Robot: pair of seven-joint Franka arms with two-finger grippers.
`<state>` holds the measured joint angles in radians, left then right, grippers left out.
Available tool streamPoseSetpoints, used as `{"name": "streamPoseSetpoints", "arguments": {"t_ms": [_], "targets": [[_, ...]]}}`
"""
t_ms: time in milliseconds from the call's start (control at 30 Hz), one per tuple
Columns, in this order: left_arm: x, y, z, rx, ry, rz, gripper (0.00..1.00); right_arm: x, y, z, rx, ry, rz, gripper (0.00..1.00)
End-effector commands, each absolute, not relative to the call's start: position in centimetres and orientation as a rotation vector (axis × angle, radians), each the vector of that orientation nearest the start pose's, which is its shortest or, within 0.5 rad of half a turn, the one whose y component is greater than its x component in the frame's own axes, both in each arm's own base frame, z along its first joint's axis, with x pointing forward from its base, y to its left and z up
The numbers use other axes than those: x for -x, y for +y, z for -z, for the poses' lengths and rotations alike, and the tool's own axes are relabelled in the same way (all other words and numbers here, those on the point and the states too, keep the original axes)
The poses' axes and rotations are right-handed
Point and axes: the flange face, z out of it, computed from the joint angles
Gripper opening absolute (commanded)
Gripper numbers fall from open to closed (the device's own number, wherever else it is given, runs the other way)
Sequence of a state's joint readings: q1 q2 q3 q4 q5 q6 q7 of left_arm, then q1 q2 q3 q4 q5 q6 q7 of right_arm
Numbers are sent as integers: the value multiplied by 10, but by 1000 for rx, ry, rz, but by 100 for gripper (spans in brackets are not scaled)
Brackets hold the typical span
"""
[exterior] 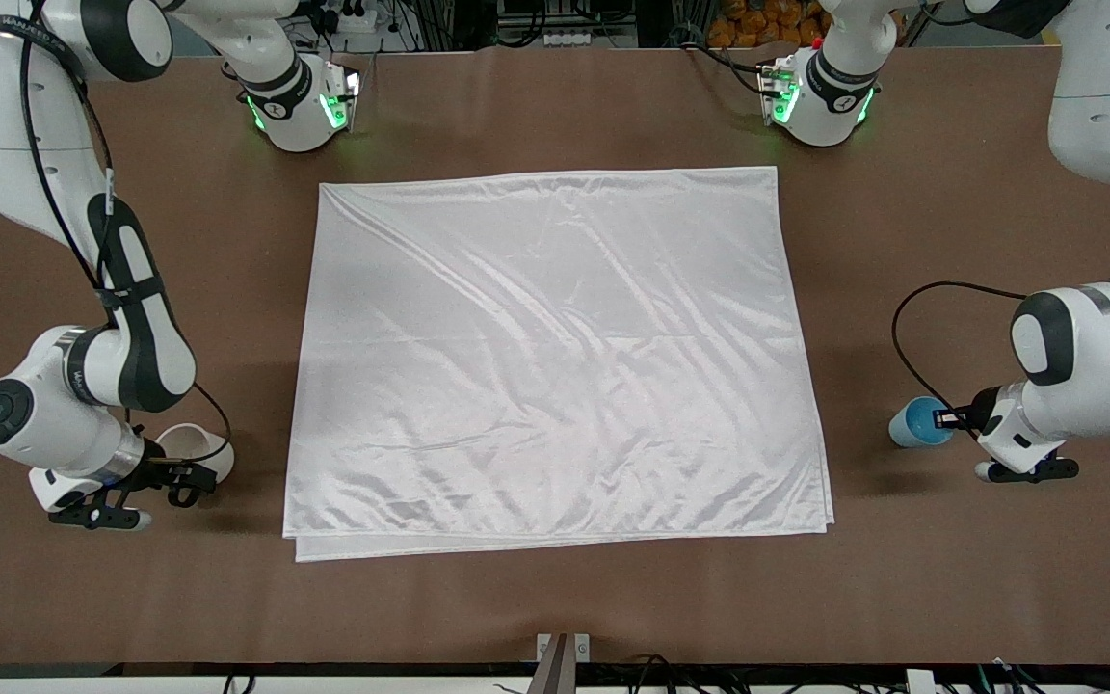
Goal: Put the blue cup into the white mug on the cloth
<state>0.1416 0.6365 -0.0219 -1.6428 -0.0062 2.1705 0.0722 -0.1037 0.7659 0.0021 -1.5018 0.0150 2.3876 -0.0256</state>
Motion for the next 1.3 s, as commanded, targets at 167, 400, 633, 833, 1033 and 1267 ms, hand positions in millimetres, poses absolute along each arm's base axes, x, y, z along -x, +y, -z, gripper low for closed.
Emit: {"name": "streamPoseSetpoints", "arguments": {"t_ms": [167,400,633,833,1033,1267], "targets": [[-676,80,-255,3154,-78,-100,0,-731,-77,-227,3127,120,265,32],[-679,78,-279,3153,-76,-44,0,-731,-77,-227,3126,119,273,13],[-681,75,-299,3152,-64,-1,0,-730,-76,-228,3124,123,265,0],[-682,66,-315,3154,-49,29,0,-731,-71,-232,3122,113,265,0],[-681,61,-341,3152,-39,48,0,-729,-66,-242,3117,110,208,0],[-686,61,-371,3152,-36,43,0,-727,-60,-260,3112,102,170,0]]}}
